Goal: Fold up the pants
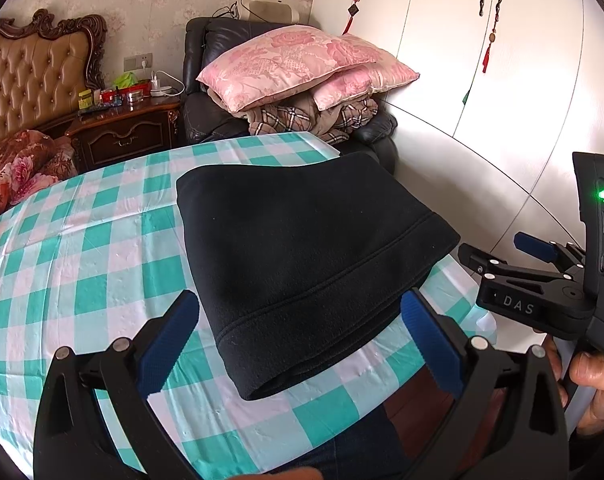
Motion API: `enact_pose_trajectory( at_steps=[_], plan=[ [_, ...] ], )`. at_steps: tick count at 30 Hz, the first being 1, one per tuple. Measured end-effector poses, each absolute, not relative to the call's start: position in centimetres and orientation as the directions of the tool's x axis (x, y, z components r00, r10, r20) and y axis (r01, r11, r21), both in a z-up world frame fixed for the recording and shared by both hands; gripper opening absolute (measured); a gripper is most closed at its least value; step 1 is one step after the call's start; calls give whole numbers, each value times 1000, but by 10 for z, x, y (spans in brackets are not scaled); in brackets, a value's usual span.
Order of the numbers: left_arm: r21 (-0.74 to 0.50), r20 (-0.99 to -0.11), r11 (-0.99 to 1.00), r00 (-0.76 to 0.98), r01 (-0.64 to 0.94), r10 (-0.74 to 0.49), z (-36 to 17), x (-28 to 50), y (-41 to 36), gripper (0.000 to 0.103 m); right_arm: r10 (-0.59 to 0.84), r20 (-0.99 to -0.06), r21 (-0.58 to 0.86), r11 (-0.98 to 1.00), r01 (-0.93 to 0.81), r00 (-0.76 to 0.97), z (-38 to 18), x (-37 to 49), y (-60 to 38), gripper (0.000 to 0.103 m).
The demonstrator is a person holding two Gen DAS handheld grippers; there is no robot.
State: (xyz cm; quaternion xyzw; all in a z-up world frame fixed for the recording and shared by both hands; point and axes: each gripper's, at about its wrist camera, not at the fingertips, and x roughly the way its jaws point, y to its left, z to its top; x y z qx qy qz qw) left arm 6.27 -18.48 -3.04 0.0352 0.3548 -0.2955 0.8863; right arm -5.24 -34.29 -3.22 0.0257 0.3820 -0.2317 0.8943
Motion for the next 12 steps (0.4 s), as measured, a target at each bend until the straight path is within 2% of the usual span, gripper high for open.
enact_pose_trajectory(
  at_steps=[8, 10, 12],
  plan=[
    [-235, -604, 767, 529, 597, -596, -20, 72, -171, 101, -396, -673, -76, 878, 473, 625, -34, -54, -359, 89],
    [-231, -559, 811, 609, 537, -563, -7, 78, -132, 101, -401, -657, -47, 867, 497, 639, -35, -54, -369, 89],
    [-219, -525, 900, 732, 377, -434, 2, 86, -65, 101, -422, -637, -21, 846, 533, 645, -38, -52, -384, 91]
  ],
)
